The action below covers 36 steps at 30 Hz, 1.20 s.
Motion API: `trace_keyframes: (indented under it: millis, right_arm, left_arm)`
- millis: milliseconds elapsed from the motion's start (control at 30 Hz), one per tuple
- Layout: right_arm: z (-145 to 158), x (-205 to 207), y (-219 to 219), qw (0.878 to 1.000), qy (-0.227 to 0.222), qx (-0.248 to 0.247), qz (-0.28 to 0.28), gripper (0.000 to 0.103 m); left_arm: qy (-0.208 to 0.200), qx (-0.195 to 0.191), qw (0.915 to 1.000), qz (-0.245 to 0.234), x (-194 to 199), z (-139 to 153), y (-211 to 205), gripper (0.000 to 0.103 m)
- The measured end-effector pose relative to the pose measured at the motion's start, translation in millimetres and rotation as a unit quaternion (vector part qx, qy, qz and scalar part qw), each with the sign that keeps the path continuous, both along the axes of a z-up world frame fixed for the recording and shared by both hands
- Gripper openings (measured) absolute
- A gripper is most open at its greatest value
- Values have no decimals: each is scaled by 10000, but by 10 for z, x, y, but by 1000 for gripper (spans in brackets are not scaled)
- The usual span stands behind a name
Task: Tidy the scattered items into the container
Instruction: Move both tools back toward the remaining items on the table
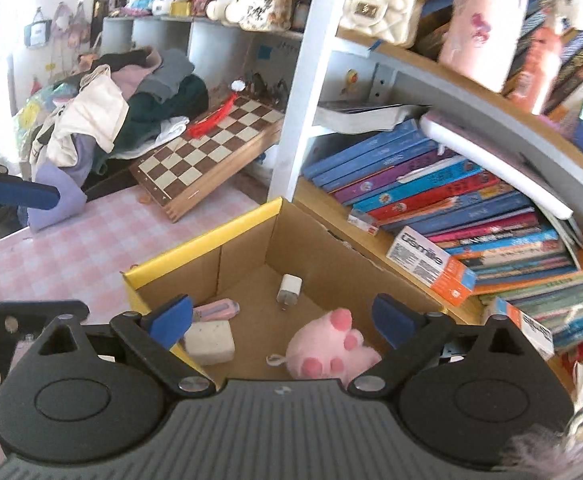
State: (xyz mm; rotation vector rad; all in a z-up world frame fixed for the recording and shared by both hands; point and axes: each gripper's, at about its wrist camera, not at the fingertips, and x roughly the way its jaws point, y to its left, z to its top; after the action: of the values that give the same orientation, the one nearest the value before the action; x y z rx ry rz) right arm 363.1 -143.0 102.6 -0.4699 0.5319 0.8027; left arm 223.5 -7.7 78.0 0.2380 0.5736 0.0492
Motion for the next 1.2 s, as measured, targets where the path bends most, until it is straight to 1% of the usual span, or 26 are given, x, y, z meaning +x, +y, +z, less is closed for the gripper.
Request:
trace_keyframes:
  millis: [133,300,467,600,833,967,1067,1200]
  right_arm:
    - [-11,-236,-146,9994,-145,68,-298,98]
    - [-44,-503,-371,9958,-284,239,-840,102]
    - [-127,-739,-589,9898,-141,415,-1357,103]
    - [-260,-958,-666,9858,13,368,-1639,103]
    - [-524,-1349,-686,9783,236,308,-2036,103]
    - [-673,-1552,-659,9736,402,335,-2223,103]
    - [-785,-1668,-588,9727,542,285,-2239,103]
    - [-918,-1796,-464,9732,605,121,-2214,103]
  left_arm:
    - [-43,-11,10000,-22,-172,-30,43,86]
    - [-65,-244,9996,129,-392,-76,177,87]
    - [50,-380,9991,171,-566,-164,286,87]
    - [150,-433,9989,141,-703,-236,329,87]
    - [261,-489,9983,170,-921,-357,406,87]
    - [417,-570,9973,194,-1015,-473,463,87]
    - [573,-612,9963,178,-1060,-578,487,87]
    - [725,-652,9951,179,-1117,-704,510,87]
